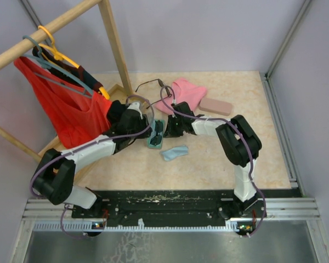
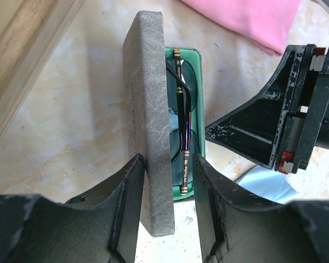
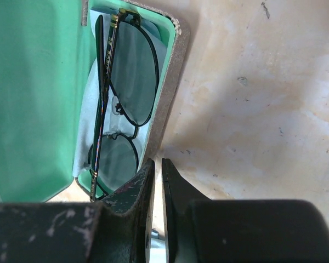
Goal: Organize the sunglasses
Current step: Close the sunglasses case at the center of the board.
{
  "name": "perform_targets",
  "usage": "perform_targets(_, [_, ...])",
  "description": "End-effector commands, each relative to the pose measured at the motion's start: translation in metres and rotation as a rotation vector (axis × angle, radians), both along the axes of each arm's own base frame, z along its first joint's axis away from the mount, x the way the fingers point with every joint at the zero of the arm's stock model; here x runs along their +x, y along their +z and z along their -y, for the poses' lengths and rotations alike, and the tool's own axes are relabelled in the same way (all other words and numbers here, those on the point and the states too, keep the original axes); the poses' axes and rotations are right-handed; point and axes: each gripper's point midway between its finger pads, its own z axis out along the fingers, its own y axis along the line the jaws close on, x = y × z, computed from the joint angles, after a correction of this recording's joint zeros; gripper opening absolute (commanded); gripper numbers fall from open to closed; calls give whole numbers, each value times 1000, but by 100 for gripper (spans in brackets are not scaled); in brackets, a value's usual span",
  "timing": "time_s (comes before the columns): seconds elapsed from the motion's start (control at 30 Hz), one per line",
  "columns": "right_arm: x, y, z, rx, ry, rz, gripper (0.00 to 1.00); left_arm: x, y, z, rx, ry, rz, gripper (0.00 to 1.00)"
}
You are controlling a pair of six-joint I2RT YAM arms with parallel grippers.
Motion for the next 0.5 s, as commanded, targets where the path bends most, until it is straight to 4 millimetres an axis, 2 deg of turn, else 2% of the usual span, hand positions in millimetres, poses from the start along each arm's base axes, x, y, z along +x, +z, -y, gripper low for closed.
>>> perform_targets(0.0, [6, 2, -8, 5, 20, 22, 11, 10, 9, 0, -61, 19, 28, 46])
perform_targets(0.23, [6, -3, -6, -12, 21, 22, 11, 24, 25, -12, -136, 49, 71, 48])
perform_targets(0.47, [6, -2, -6, -13, 28, 23, 11, 32, 20, -28, -175, 71, 76, 48])
